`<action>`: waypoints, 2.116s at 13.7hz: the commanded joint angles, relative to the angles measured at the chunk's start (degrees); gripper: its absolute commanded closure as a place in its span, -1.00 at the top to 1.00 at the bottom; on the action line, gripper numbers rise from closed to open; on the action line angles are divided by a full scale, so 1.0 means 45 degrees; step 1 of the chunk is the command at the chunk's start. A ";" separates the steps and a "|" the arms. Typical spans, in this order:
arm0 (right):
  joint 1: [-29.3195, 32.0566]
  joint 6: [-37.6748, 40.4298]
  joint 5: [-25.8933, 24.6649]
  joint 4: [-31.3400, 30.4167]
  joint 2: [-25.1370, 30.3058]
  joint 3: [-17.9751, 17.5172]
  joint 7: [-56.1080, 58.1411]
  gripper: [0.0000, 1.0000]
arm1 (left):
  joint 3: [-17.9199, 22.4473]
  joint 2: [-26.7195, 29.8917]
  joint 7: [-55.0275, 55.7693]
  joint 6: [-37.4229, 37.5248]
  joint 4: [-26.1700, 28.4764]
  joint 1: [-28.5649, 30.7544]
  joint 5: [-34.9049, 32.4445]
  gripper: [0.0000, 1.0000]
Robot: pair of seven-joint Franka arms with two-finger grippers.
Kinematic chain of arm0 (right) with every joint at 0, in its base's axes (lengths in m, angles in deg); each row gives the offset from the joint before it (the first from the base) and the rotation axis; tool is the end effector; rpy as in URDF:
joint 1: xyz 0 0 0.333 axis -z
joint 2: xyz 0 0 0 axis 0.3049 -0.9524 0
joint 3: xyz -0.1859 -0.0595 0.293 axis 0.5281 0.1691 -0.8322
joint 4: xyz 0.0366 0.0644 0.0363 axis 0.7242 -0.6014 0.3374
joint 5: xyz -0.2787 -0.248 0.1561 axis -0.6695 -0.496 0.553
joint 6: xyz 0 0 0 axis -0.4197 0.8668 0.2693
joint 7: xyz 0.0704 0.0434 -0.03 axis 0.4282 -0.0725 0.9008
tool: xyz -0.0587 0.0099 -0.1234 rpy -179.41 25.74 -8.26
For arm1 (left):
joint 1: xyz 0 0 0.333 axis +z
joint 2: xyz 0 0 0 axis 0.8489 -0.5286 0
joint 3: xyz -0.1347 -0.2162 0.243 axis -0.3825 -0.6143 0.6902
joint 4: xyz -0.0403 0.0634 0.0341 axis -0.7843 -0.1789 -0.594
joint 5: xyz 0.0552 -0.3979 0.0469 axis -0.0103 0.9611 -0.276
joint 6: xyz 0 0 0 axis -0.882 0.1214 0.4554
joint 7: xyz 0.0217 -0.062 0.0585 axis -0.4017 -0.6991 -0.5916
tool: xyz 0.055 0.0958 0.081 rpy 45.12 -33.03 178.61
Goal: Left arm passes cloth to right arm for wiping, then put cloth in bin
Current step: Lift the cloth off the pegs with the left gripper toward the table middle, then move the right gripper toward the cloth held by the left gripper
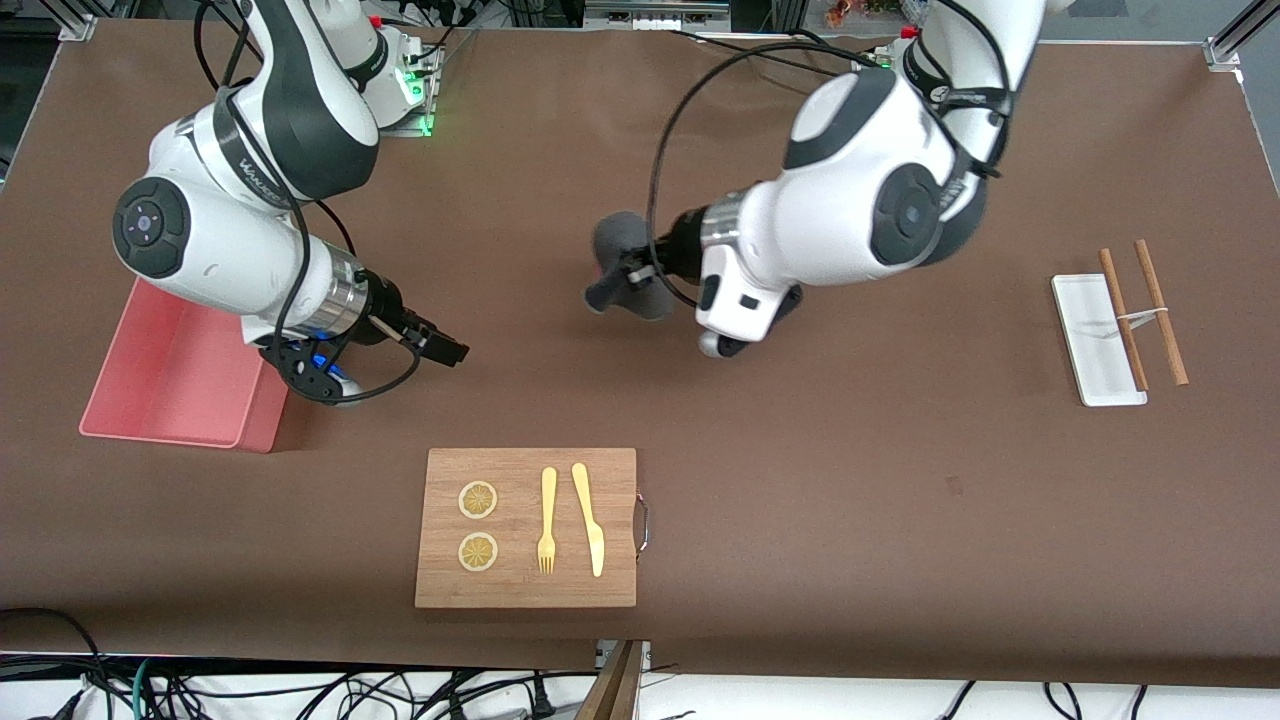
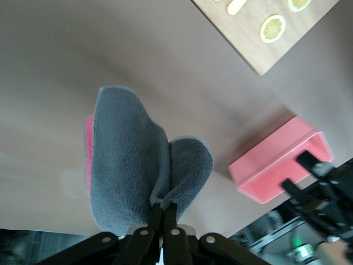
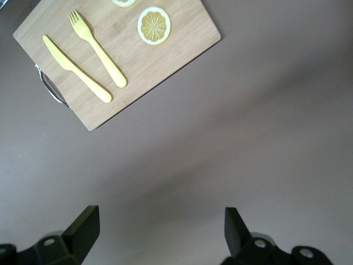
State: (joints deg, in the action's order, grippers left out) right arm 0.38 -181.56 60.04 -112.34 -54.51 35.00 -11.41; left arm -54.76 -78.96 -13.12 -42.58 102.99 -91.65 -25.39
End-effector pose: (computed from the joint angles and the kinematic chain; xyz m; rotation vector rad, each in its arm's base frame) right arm 0.6411 0.2613 0.4623 -2.7635 0.8383 0.2729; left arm 0.5993 -0.4836 0.5220 2.3755 0.9246 -0.6470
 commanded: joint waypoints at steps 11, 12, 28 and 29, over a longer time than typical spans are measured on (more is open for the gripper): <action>-0.0573 0.0168 0.1059 0.0246 -0.0331 0.0061 -0.1447 0.99 | 0.0242 -0.0489 0.2949 -0.2174 -0.0427 -0.0959 0.0348 -1.00; -0.0592 0.0614 0.1059 0.0246 -0.0215 0.0061 -0.1524 0.99 | 0.0242 -0.0489 0.2949 -0.2193 -0.0408 -0.0959 0.0348 -1.00; -0.0358 0.0820 0.5899 -0.3556 0.2654 0.1214 -0.3771 0.99 | 0.0261 -0.0470 0.2871 -0.2134 -0.0408 -0.0842 0.0348 -1.00; -0.0377 0.0176 0.6366 -0.4181 0.2928 0.1136 -0.3771 0.99 | 0.0262 -0.0470 0.2871 -0.2134 -0.0408 -0.0842 0.0348 -1.00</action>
State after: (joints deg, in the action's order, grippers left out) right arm -1.10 -175.41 84.85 -122.85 -46.21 40.62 -28.08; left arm -54.02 -80.23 -0.51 -52.51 103.00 -95.47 -25.38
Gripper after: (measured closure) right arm 0.000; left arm 0.965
